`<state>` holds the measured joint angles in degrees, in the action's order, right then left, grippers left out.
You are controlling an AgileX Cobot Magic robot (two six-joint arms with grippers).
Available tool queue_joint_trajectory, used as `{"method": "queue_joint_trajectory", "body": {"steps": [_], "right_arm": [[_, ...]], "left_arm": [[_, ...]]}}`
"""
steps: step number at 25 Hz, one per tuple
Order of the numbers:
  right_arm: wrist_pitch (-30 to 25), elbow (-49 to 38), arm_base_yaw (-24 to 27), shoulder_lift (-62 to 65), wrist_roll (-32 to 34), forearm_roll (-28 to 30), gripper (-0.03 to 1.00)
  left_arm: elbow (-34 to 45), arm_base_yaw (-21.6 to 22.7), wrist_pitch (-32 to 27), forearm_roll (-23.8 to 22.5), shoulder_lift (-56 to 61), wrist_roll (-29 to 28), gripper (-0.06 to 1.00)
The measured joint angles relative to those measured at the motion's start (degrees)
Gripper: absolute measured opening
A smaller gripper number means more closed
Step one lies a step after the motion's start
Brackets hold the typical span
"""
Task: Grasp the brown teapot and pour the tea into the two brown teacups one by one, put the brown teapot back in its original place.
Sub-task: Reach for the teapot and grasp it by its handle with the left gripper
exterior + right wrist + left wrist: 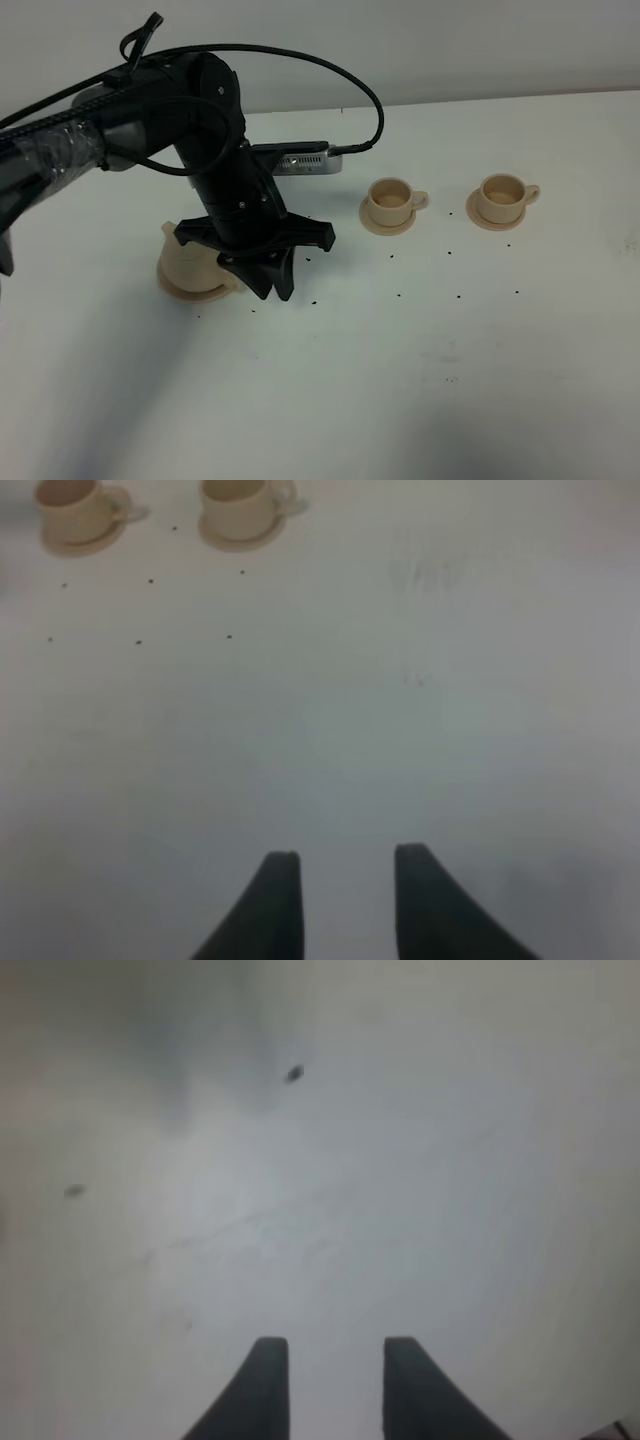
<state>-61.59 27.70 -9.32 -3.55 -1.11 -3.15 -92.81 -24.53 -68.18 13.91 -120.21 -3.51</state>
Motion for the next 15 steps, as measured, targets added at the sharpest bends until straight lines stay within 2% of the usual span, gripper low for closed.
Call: {"method": "queue_joint_trajectory", "body": {"steps": [5,9,15], "right_arm": [[0.0,0.0,0.0,0.0,0.0,0.0,0.24],[0.0,0.0,0.0,0.0,0.0,0.0,0.24],[0.0,0.0,0.0,0.0,0.0,0.0,0.24]], "left_arm": [[2.5,0.0,7.0,1.2,1.3,-7.7,0.25],[4.4,0.0,9.9,1.0,1.3,-14.3,0.25],[4.5,0.0,13.4,-2.9,1.3,-22.5,0.25]]}}
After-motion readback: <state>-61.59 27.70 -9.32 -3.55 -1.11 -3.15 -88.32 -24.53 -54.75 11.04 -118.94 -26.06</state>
